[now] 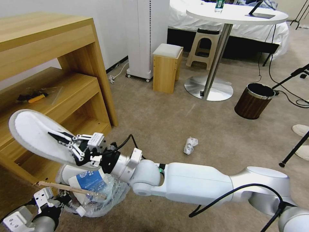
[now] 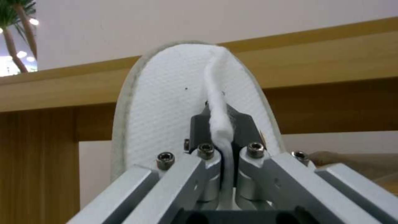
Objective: Pick up the trash bin and place the garbage on the floor into it.
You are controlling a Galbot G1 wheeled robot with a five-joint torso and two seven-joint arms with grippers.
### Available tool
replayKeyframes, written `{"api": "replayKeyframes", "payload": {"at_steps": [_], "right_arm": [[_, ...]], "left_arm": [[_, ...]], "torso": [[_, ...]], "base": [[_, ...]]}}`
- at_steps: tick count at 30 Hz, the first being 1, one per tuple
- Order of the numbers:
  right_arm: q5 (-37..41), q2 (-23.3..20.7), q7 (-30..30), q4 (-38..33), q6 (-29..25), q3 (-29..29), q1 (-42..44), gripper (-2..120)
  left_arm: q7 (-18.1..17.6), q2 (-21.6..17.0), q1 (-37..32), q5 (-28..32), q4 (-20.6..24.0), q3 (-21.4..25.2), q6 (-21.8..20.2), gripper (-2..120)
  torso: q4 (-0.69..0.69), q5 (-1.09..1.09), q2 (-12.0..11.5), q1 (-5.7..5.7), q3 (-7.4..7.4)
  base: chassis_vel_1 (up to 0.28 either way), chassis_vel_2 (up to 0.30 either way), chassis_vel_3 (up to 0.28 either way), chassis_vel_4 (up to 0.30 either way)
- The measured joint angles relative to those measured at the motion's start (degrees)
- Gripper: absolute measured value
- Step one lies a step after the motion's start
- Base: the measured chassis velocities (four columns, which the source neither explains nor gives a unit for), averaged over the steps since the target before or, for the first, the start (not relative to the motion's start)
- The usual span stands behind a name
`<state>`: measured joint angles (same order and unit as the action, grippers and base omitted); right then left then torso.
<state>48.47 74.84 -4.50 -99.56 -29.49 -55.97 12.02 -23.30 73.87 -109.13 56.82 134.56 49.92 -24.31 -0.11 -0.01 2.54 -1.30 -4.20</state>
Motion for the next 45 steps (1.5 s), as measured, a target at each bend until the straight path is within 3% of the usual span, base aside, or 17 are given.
{"api": "replayKeyframes", "payload": {"at_steps": [15,45], "right_arm": [[-1.3,0.5,0.9,2.6,-0.9,-0.5,1.7,0],[-5.1,-0.1,0.5,4.8,-1.5,-1.8,5.0,0]], "left_arm": [[-2.8,-4.3,0.0,6.0,0.8,0.6,-1.3,0],[-3.1,-3.9,-2.6,7.5,5.8,2.2,-1.3,0]], "torso": [[-0.01,0.0,0.0,0.0,0.0],[0.0,0.01,0.0,0.0,0.0]], "base": [[0.0,0.0,0.0,0.0],[0.0,0.0,0.0,0.0]]}}
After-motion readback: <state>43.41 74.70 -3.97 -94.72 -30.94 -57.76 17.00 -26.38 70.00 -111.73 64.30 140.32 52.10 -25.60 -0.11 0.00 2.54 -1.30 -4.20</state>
